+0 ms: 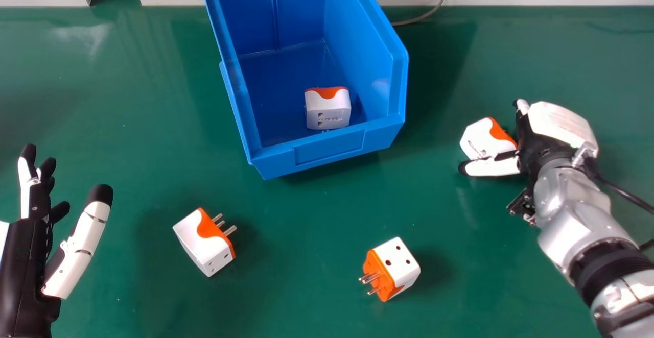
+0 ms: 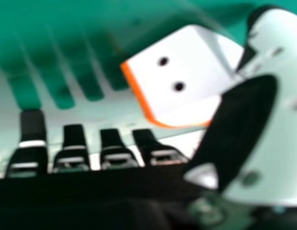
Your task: Pick all objects and put in blue box
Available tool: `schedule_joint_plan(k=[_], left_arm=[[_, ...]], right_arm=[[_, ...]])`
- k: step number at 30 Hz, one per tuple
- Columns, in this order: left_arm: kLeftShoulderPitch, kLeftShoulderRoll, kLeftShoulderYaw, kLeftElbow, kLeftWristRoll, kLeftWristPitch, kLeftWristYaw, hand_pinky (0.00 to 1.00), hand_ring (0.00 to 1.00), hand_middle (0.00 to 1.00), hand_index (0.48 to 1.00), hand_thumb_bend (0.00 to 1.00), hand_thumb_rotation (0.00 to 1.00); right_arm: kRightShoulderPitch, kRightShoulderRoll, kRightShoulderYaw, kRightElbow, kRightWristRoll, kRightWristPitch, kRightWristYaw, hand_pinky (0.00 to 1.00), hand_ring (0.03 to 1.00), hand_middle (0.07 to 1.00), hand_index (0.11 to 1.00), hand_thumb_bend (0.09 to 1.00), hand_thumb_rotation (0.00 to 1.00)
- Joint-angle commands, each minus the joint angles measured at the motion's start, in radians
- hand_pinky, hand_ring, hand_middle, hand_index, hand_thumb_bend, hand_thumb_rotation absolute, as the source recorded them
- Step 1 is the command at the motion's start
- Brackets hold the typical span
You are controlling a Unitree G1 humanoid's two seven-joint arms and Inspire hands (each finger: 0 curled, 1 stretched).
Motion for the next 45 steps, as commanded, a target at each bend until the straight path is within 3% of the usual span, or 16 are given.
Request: schedule_joint_plan(k=[1, 6, 12, 16, 17, 20, 21, 23, 24, 25, 28, 31, 33, 41, 45], left_arm=[[0.001, 0.016, 0.014, -0.015, -0.019, -0.02, -0.009, 0.92, 1.0, 1.0, 0.986, 0.52, 0.77], [-0.007, 0.02, 0.017, 0.015, -0.038, -0.023, -0.024, 0.91, 1.0, 1.0, 0.985, 0.55, 0.78], [-0.027, 0.031, 0.023, 0.072, -0.037, -0.054, -0.032, 0.91, 1.0, 1.0, 0.985, 0.57, 0.79], [-0.019, 0.029, 0.023, 0.05, -0.039, -0.053, -0.035, 0.91, 1.0, 1.0, 0.985, 0.57, 0.79], [-0.018, 0.028, 0.022, 0.047, -0.039, -0.051, -0.035, 0.91, 1.0, 1.0, 0.984, 0.57, 0.79], [-0.033, 0.032, 0.022, 0.071, -0.039, -0.057, -0.035, 0.91, 1.0, 1.0, 0.984, 0.57, 0.79], [-0.036, 0.033, 0.023, 0.077, -0.039, -0.061, -0.035, 0.91, 1.0, 1.0, 0.983, 0.58, 0.79], [-0.033, 0.03, 0.024, 0.07, -0.037, -0.061, -0.03, 0.91, 1.0, 1.0, 0.983, 0.58, 0.79], [-0.026, 0.024, 0.023, 0.049, -0.034, -0.054, -0.025, 0.91, 1.0, 1.0, 0.983, 0.58, 0.79], [-0.021, 0.019, 0.021, 0.034, -0.031, -0.048, -0.021, 0.91, 1.0, 1.0, 0.983, 0.59, 0.79], [-0.002, 0.006, 0.015, -0.027, -0.022, -0.018, -0.011, 0.91, 1.0, 1.0, 0.983, 0.59, 0.79], [0.018, -0.007, 0.01, -0.093, -0.012, 0.02, -0.004, 0.91, 1.0, 1.0, 0.982, 0.56, 0.78], [0.025, -0.012, 0.006, -0.118, -0.004, 0.038, 0.0, 0.91, 1.0, 1.0, 0.982, 0.56, 0.78], [0.016, -0.01, -0.001, -0.129, 0.002, 0.068, 0.002, 0.92, 1.0, 1.0, 0.981, 0.54, 0.76], [0.009, -0.008, -0.003, -0.127, 0.001, 0.076, 0.004, 0.92, 1.0, 1.0, 0.981, 0.54, 0.76]], right_arm=[[-0.023, 0.007, -0.011, 0.028, 0.019, 0.009, -0.012, 0.79, 0.923, 0.95, 0.935, 0.537, 0.46], [-0.048, 0.014, 0.006, 0.067, 0.014, 0.006, 0.0, 0.78, 0.907, 0.936, 0.917, 0.533, 0.45], [-0.089, 0.04, -0.024, 0.149, 0.052, -0.019, -0.07, 0.7, 0.834, 0.877, 0.848, 0.528, 0.4], [-0.084, 0.019, 0.036, 0.141, 0.003, -0.078, -0.082, 0.7, 0.834, 0.877, 0.848, 0.528, 0.4], [-0.085, 0.011, 0.046, 0.14, -0.004, -0.094, -0.078, 0.62, 0.741, 0.793, 0.788, 0.524, 0.32], [-0.081, -0.003, 0.043, 0.129, 0.011, -0.139, -0.091, 0.62, 0.741, 0.793, 0.788, 0.524, 0.32], [-0.081, -0.003, 0.034, 0.128, 0.023, -0.143, -0.095, 0.54, 0.662, 0.723, 0.73, 0.521, 0.25], [-0.089, 0.0, 0.025, 0.13, 0.035, -0.134, -0.088, 0.54, 0.662, 0.723, 0.73, 0.521, 0.25], [-0.098, 0.0, 0.027, 0.135, 0.034, -0.132, -0.08, 0.54, 0.662, 0.723, 0.73, 0.521, 0.25], [-0.103, -0.001, 0.03, 0.139, 0.032, -0.132, -0.074, 0.45, 0.612, 0.676, 0.679, 0.52, 0.2], [-0.115, -0.002, 0.038, 0.141, 0.024, -0.119, -0.056, 0.45, 0.612, 0.676, 0.679, 0.52, 0.2], [-0.124, -0.004, 0.051, 0.137, 0.015, -0.107, -0.032, 0.4, 0.525, 0.608, 0.631, 0.514, 0.13], [-0.128, -0.01, 0.058, 0.134, 0.01, -0.109, -0.021, 0.4, 0.525, 0.608, 0.631, 0.514, 0.13], [-0.152, -0.014, 0.06, 0.14, 0.013, -0.105, -0.003, 0.3, 0.422, 0.515, 0.578, 0.505, 0.05], [-0.16, -0.017, 0.054, 0.144, 0.018, -0.101, 0.004, 0.31, 0.411, 0.507, 0.56, 0.505, 0.03]])
